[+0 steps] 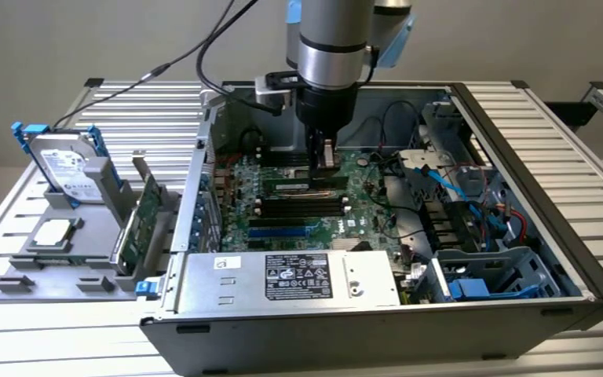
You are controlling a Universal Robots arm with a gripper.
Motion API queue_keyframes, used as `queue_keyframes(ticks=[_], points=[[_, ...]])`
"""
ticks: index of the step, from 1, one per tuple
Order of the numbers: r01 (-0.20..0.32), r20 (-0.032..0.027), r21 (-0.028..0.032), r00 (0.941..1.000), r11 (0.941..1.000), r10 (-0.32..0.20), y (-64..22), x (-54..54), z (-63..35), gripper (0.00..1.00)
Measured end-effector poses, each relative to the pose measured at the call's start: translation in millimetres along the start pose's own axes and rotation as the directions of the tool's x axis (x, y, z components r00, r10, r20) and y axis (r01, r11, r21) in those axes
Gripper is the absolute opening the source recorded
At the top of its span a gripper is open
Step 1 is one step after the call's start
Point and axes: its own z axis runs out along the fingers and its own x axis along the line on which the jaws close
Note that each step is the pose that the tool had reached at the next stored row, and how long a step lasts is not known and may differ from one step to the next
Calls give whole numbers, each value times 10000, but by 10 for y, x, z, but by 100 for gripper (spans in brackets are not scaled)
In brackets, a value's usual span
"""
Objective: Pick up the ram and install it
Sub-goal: 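Insert the ram into the slot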
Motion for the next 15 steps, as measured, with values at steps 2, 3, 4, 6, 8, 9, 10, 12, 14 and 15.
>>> queue_keyframes(ticks=[2, 3, 4, 6, 8, 9, 10, 12, 14, 15], points=[[1, -2, -1, 10000, 10000, -1, -1, -1, 37, 14], [2, -1, 0, 10000, 10000, -2, -1, -2, 55, 14], [1, 0, -1, 10000, 10000, -1, -2, -3, 73, 14], [2, 2, -36, 10000, 10000, -2, 0, -4, 102, 14], [9, 9, -177, 10000, 9998, -9, 0, -4, 113, 14], [13, 16, -272, 10000, 9996, -12, -1, -4, 117, 14], [14, 16, -310, 10000, 9995, -14, 0, -3, 119, 14], [15, 19, -342, 10000, 9994, -15, -10, -1, 129, 14], [16, 19, -357, 10000, 9994, -16, -33, 2, 144, 14], [16, 16, -364, 10000, 9993, -15, -42, 7, 149, 14]])
